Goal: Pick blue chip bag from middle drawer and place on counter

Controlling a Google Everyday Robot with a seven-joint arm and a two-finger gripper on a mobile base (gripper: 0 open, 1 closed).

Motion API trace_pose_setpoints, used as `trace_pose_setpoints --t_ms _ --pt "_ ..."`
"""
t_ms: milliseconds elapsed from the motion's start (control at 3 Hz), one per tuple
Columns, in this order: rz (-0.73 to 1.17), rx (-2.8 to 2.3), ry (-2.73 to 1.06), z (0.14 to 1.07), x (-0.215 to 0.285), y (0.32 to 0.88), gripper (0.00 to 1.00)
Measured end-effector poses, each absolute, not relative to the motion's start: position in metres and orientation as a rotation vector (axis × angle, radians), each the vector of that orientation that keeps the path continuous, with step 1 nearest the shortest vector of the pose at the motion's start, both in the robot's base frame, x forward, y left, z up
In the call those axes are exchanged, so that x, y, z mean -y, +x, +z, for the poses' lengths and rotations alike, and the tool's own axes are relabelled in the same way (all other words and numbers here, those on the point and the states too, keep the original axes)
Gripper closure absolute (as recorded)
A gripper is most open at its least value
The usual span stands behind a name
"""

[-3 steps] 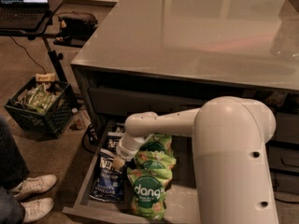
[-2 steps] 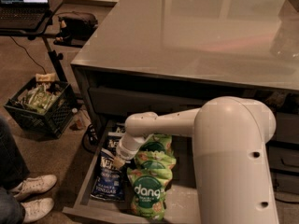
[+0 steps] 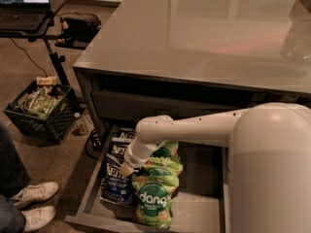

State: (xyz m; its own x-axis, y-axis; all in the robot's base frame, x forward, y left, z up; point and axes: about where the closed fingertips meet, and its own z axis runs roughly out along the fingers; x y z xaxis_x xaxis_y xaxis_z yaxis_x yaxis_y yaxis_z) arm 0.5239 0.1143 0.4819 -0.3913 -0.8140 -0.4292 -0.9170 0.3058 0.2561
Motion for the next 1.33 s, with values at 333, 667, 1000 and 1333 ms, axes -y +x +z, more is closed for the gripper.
trace_pose_setpoints --t_ms 333,667,1000,1333 --pt "0.679 -2.335 -1.563 0.518 -0.104 0.511 1.0" --pt "0.654 -2.302 -1.55 0.555 -0.095 0.508 1.0" --pt "0.614 -2.274 -1.547 0.59 -0.083 0.508 1.0" --pt "0.614 -2.274 -1.547 0.59 -0.083 0.508 1.0"
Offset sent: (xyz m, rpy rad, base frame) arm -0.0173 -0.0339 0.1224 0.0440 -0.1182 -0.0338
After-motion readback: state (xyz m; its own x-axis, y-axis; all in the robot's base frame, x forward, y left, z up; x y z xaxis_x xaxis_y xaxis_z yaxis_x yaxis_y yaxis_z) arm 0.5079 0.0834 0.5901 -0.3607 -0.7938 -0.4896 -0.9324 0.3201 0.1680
